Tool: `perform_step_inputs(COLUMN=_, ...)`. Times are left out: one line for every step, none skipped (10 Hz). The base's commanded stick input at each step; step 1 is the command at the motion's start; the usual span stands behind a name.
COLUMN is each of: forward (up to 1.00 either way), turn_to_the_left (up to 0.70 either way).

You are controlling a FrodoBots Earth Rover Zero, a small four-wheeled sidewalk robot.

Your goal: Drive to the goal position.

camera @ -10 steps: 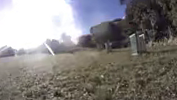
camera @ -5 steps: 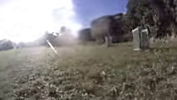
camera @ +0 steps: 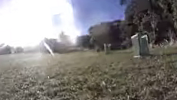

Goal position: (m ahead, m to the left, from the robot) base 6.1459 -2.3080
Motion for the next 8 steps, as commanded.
perform_step_inputs(forward=0.5, turn_to_the_left=-0.49)
perform_step_inputs(forward=0.5, turn_to_the_left=-0.5)
perform_step_inputs(forward=0.5, turn_to_the_left=-0.5)
perform_step_inputs(forward=0.5, turn_to_the_left=-0.44)
perform_step_inputs(forward=0.5, turn_to_the_left=-0.35)
perform_step_inputs(forward=0.5, turn_to_the_left=-0.26)
perform_step_inputs(forward=0.5, turn_to_the_left=-0.16)
perform_step_inputs(forward=0.5, turn_to_the_left=-0.07)
